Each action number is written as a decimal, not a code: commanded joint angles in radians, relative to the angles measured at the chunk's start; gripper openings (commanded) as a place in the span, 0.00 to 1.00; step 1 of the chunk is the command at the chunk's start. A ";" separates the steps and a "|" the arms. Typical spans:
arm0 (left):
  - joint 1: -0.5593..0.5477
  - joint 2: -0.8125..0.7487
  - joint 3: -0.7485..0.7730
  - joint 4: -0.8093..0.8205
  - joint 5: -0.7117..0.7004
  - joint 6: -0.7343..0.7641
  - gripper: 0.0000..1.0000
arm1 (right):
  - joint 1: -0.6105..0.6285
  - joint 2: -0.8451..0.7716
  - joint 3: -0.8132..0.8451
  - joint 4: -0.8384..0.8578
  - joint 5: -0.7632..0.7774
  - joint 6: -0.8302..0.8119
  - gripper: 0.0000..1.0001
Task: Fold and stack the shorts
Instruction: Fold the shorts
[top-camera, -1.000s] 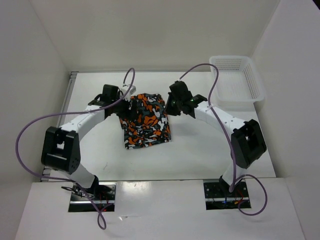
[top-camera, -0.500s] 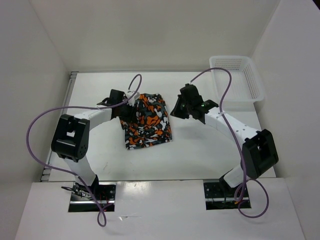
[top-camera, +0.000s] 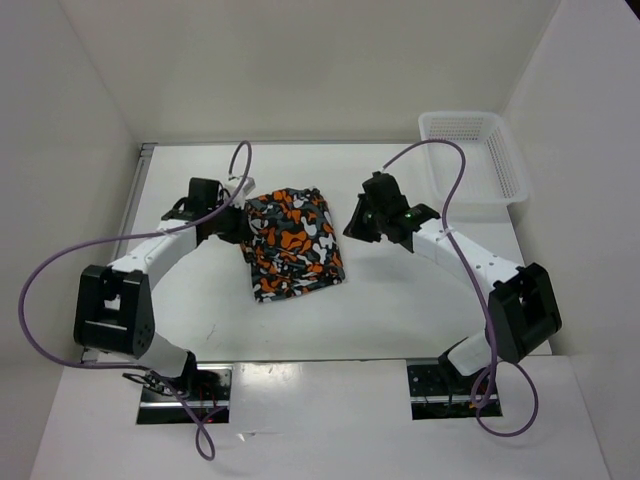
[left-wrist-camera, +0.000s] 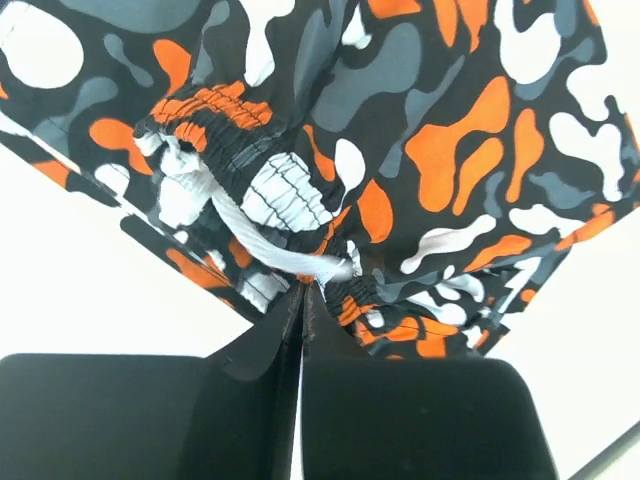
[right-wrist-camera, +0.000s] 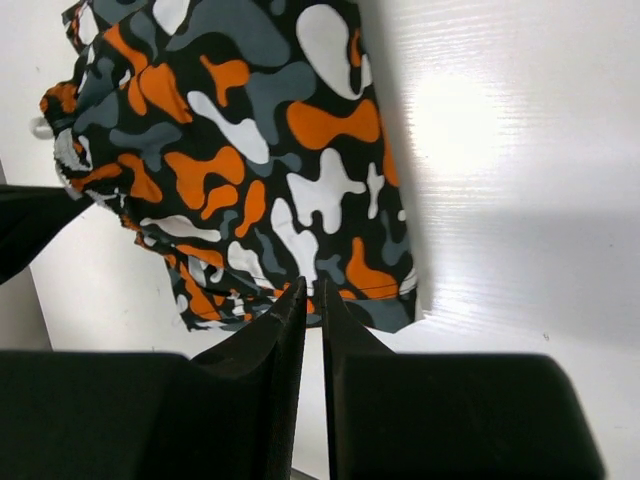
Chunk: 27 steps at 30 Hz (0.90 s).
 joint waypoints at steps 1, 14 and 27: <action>0.024 -0.042 -0.058 -0.046 0.077 0.004 0.00 | -0.005 -0.026 0.017 0.032 0.000 -0.023 0.16; 0.044 -0.130 0.020 -0.097 -0.050 0.004 0.71 | 0.038 0.215 0.109 0.099 -0.088 -0.069 0.16; -0.042 -0.045 0.029 0.041 -0.004 0.004 0.68 | 0.069 0.263 0.066 0.129 -0.031 -0.029 0.14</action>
